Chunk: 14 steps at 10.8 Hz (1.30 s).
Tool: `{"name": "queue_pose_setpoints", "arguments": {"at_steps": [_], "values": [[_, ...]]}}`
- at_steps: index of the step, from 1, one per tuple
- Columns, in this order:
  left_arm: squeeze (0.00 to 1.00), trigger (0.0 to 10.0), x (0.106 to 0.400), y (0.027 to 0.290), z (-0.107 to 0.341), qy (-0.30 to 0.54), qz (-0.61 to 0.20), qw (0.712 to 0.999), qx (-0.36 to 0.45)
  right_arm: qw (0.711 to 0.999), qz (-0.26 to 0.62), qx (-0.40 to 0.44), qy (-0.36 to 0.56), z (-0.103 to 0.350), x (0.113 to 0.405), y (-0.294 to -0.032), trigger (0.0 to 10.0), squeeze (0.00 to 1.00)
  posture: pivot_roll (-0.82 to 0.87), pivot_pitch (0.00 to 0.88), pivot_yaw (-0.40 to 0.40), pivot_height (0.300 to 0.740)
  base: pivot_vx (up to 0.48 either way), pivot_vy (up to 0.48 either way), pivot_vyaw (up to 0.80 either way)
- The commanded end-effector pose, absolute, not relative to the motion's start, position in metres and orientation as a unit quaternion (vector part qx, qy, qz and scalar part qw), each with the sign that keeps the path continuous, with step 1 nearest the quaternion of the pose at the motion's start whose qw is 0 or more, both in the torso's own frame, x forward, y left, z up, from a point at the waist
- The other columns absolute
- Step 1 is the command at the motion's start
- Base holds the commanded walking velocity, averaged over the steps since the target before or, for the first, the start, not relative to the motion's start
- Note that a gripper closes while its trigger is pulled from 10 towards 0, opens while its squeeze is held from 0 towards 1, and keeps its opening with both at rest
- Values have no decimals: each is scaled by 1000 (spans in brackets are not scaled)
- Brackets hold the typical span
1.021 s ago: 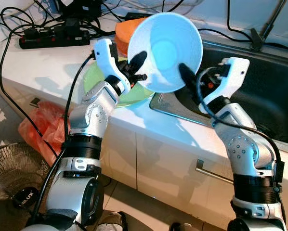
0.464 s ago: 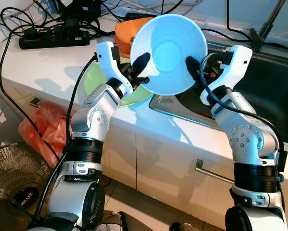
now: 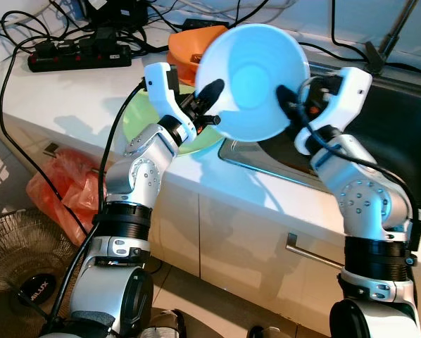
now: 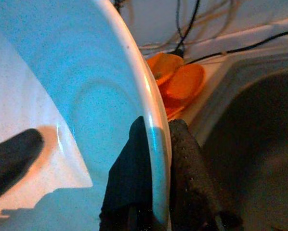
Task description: Kitchen organization
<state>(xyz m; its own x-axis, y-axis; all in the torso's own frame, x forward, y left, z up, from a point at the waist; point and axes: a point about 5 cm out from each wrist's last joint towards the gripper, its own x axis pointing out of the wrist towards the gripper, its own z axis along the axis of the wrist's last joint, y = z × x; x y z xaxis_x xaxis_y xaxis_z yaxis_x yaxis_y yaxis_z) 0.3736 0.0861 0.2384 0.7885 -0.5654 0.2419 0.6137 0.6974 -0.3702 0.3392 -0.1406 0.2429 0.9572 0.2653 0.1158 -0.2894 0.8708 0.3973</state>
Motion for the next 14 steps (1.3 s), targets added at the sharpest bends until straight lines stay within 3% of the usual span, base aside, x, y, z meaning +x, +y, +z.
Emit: {"name": "queue_pose_setpoints", "arguments": {"at_steps": [1, 4, 9, 12, 14], "values": [[1000, 10000, 373, 85, 246, -69, -328, 920, -203, 968, 132, 213, -31, 246, 339, -147, 0, 0, 51, 76, 11, 740, 0, 0, 0], [1000, 10000, 367, 84, 247, -66, -353, 916, -178, 976, 80, 199, -31, 243, 348, -164, 0, 0, 60, 76, 11, 740, 0, 0, 0], [1000, 10000, 354, 83, 231, -21, -391, 911, -132, 989, -105, 90, -54, 232, 373, -232, 0, 0, 72, 78, 11, 740, 0, 0, 0], [1000, 10000, 356, 84, 221, 7, -378, 920, -103, 992, -118, -14, -39, 217, 381, -240, 0, 0, 75, 82, 10, 740, 0, 0, 0], [1000, 10000, 348, 83, 209, 45, -407, 911, -55, 990, -75, -122, 12, 192, 386, -237, 0, 0, 79, 88, 13, 740, 0, 0, 0]]}}
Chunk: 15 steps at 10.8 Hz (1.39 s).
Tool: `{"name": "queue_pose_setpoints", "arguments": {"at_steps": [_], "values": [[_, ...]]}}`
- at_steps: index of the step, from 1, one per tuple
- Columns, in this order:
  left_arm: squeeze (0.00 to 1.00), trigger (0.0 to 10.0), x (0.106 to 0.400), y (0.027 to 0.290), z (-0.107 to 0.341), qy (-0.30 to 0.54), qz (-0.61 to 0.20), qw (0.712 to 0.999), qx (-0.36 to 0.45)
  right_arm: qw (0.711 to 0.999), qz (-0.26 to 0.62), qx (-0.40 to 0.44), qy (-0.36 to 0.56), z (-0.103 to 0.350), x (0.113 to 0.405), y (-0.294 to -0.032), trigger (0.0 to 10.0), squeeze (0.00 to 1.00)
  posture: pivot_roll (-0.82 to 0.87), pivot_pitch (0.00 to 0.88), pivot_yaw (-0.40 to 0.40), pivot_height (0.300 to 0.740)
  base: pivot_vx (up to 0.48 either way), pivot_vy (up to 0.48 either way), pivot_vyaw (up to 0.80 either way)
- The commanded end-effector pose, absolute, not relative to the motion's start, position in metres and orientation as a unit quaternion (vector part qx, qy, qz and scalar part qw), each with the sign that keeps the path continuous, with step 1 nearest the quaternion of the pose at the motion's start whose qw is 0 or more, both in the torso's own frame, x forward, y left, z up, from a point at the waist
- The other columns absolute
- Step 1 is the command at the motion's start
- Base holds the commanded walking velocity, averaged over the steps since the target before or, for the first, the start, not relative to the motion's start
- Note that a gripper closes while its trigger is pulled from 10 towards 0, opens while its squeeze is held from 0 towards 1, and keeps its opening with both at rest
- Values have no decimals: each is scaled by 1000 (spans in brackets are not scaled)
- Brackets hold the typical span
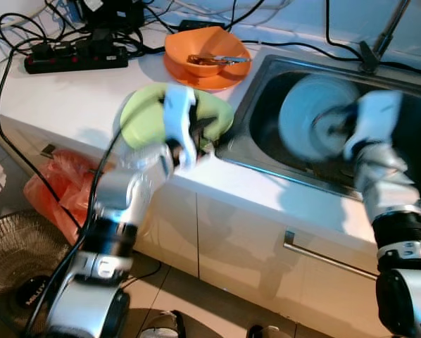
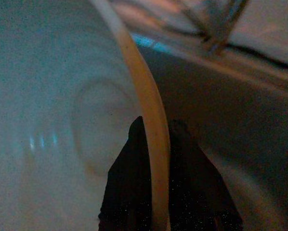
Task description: Kitchen organization
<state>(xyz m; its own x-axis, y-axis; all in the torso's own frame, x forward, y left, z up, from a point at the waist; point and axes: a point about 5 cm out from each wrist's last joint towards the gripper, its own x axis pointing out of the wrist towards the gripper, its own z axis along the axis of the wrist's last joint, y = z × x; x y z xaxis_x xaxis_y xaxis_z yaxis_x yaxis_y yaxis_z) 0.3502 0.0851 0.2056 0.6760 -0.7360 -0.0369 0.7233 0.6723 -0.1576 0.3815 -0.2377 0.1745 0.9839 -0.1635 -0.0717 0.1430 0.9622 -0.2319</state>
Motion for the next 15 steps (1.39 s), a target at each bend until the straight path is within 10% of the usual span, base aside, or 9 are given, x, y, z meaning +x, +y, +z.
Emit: {"name": "queue_pose_setpoints", "arguments": {"at_steps": [1, 5, 6, 7, 15], "values": [[1000, 10000, 346, 82, 207, 52, -421, 904, -48, 989, -59, -134, 32, 185, 386, -235, 0, 0, 81, 90, 16, 740, 0, 0, 0], [1000, 10000, 338, 80, 205, 68, -455, 887, -30, 985, -16, -148, 88, 157, 386, -224, 0, 0, 93, 91, 13, 740, 0, 0, 0], [1000, 10000, 337, 81, 204, 72, -462, 884, -21, 984, -2, -150, 99, 154, 387, -221, 2784, 0, 96, 89, 17, 740, 0, 0, 0], [1000, 10000, 337, 81, 204, 72, -461, 884, -17, 984, 1, -147, 101, 153, 387, -220, 10000, 1000, 96, 89, 17, 740, 0, 0, 0], [1000, 10000, 345, 96, 210, 57, -415, 908, 12, 988, 11, -146, 57, 168, 392, -215, 10000, 1000, 104, 81, 11, 740, 0, 0, 0]]}}
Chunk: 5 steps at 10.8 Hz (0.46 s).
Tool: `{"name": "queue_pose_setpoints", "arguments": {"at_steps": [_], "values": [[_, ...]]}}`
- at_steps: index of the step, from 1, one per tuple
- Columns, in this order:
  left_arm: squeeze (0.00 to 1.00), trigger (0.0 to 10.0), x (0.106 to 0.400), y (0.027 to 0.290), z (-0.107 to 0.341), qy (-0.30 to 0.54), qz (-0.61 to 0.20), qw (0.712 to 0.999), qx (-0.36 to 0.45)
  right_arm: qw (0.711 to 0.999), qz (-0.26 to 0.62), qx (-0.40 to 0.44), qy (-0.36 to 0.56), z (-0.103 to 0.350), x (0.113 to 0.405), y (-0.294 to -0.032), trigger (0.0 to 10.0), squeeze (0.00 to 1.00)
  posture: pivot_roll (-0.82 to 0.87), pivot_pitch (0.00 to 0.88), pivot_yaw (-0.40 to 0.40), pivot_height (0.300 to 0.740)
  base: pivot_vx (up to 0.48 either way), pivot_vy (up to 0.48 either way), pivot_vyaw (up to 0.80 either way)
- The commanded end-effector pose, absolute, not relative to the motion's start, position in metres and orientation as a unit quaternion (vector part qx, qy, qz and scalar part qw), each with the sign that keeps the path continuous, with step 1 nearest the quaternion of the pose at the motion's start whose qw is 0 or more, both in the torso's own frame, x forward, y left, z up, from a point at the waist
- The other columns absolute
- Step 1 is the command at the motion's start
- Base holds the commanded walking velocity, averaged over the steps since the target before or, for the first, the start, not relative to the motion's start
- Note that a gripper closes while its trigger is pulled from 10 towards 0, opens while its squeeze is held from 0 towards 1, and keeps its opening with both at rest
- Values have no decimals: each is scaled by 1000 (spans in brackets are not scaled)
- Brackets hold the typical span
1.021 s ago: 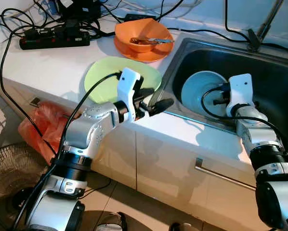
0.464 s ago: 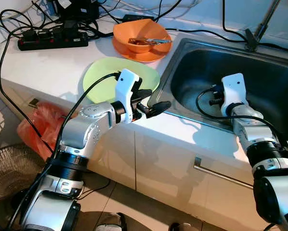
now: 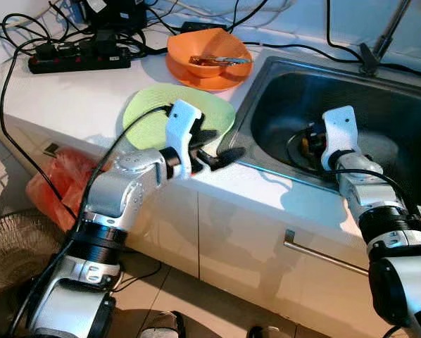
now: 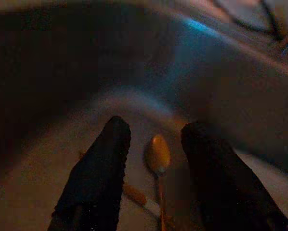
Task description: Kitchen organization
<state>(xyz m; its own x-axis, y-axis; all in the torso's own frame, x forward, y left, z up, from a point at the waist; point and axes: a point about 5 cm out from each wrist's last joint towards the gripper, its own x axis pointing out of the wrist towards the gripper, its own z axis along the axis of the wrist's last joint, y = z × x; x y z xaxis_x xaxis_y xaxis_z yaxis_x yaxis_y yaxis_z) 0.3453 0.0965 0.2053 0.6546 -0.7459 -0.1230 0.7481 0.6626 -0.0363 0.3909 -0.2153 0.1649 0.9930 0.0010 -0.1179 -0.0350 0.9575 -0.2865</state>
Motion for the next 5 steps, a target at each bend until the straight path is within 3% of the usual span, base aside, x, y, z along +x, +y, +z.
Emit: {"name": "queue_pose_setpoints", "arguments": {"at_steps": [1, 3, 4, 5], "values": [[1000, 10000, 348, 104, 216, 31, -376, 926, 32, 991, 10, -133, -1, 186, 394, -210, 10000, 1000, 104, 81, 11, 740, 0, 0, 0], [1000, 10000, 351, 120, 228, -14, -299, 953, 39, 994, 25, -90, -62, 208, 392, -200, 10000, 1000, 113, 85, 1, 740, 0, 0, 0], [1000, 10000, 353, 140, 234, -49, -212, 976, 23, 994, 68, -48, -66, 211, 388, -186, 10000, 1000, 118, 89, -5, 740, 0, 0, 0], [1000, 10000, 354, 156, 235, -68, -145, 987, 25, 992, 102, -47, -64, 208, 384, -176, 10000, 827, 119, 88, -5, 740, 0, 0, 0]]}}
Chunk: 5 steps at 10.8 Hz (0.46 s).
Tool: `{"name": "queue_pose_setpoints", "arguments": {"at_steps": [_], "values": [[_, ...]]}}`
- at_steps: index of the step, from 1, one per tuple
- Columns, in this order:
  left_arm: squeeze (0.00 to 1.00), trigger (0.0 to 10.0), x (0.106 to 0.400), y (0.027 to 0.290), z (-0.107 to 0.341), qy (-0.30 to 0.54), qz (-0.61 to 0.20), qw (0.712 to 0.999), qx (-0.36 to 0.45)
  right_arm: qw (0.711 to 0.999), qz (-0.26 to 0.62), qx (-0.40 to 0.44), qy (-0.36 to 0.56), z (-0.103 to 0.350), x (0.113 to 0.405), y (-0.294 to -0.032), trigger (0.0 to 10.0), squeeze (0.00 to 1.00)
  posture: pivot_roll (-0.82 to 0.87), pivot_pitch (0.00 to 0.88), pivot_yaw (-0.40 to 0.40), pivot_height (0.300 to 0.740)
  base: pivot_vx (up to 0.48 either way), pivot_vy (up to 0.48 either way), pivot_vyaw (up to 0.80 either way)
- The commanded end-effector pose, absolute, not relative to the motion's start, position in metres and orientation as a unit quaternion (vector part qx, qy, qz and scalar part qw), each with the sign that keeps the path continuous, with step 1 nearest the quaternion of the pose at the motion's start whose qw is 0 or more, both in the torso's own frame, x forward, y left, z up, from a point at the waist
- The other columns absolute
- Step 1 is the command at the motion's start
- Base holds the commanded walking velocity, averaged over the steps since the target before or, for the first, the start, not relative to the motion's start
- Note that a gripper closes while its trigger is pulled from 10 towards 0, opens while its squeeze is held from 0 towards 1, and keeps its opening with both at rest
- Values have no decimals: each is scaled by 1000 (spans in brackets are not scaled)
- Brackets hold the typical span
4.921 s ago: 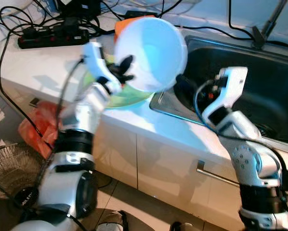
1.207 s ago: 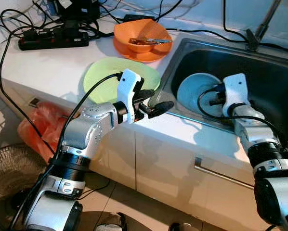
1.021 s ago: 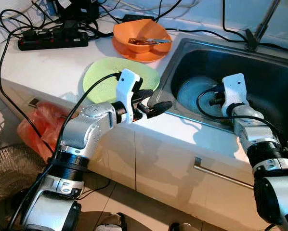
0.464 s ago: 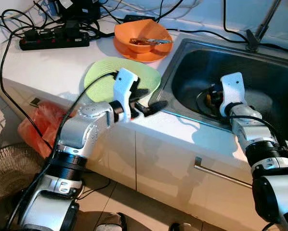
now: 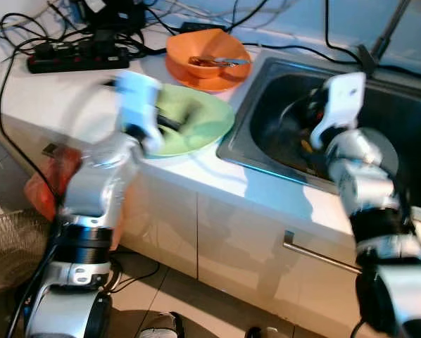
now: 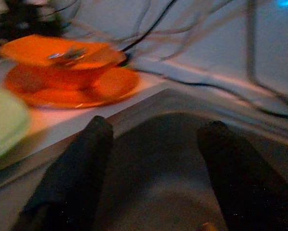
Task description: Kitchen organization
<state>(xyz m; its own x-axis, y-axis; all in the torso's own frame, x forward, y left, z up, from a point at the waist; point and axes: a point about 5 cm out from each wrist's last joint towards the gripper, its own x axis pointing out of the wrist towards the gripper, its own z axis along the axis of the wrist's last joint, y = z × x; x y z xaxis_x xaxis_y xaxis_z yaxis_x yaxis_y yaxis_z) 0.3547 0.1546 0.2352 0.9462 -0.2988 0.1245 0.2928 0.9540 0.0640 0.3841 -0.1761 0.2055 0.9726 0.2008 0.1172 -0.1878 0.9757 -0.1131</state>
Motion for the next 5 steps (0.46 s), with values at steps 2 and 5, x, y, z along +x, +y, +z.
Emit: {"name": "queue_pose_setpoints", "arguments": {"at_steps": [2, 5], "values": [[1000, 10000, 356, 176, 229, -57, -72, 996, 13, 985, 151, -31, -74, 205, 373, -166, 10000, 0, 119, 87, -3, 740, 0, 0, 0], [965, 10000, 359, 202, 213, -10, 5, 1000, -2, 950, 304, -38, -52, 200, 332, -144, 10000, 0, 115, 96, 4, 740, 0, 0, 0]]}}
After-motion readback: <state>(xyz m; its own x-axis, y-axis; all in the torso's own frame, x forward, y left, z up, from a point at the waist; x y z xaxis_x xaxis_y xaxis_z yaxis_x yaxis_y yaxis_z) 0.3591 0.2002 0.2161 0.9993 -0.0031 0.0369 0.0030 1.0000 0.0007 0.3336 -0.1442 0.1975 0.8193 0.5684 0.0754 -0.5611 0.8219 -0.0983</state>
